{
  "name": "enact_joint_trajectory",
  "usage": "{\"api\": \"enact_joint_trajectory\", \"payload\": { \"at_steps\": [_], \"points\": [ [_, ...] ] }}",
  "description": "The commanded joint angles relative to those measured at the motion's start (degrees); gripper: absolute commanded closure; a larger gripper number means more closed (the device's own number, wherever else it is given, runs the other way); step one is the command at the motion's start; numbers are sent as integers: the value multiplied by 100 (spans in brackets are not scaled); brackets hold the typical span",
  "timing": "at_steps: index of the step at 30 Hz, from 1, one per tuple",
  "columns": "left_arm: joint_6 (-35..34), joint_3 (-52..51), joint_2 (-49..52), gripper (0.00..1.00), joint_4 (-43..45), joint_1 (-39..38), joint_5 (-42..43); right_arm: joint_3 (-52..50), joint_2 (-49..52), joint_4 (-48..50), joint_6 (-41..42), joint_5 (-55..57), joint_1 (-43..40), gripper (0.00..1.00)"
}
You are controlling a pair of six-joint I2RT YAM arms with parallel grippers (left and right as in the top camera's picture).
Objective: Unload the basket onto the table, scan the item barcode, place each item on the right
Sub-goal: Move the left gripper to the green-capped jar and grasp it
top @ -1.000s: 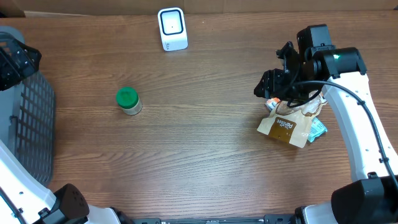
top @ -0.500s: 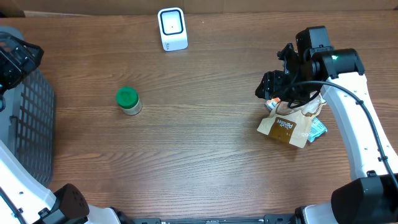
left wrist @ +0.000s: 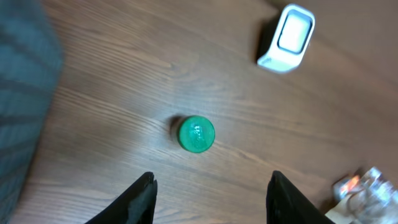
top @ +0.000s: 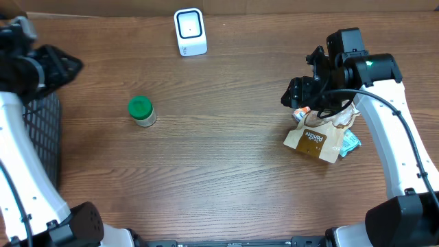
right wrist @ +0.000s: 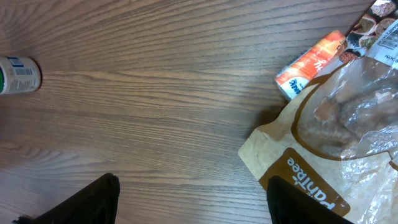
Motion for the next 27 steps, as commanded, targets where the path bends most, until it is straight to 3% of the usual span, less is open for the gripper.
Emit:
{"api": "enact_joint_trajectory", "payload": {
  "at_steps": [1,3,8,11,19,27],
  "points": [
    [168,-514,42,59,229,-437,-581,-31,11,15,-28,20,22,25],
    [168,-831,44,57,435,-632,-726,-31,13,22,-26,20,22,25],
    [173,-1534,52,20,1062,-992,-903,-31,17,61,-31,83,22,23],
    [181,-1814,109,11,1325,-1123,-1008,-31,17,63,-44,83,22,22],
    [393,-1932,619,1,1600,-1233,-1001,-31,17,63,-44,83,22,22],
    [866,-1932,1379,2,1683,-1438,-975,-31,17,70,-48,85,22,21]
  ]
}}
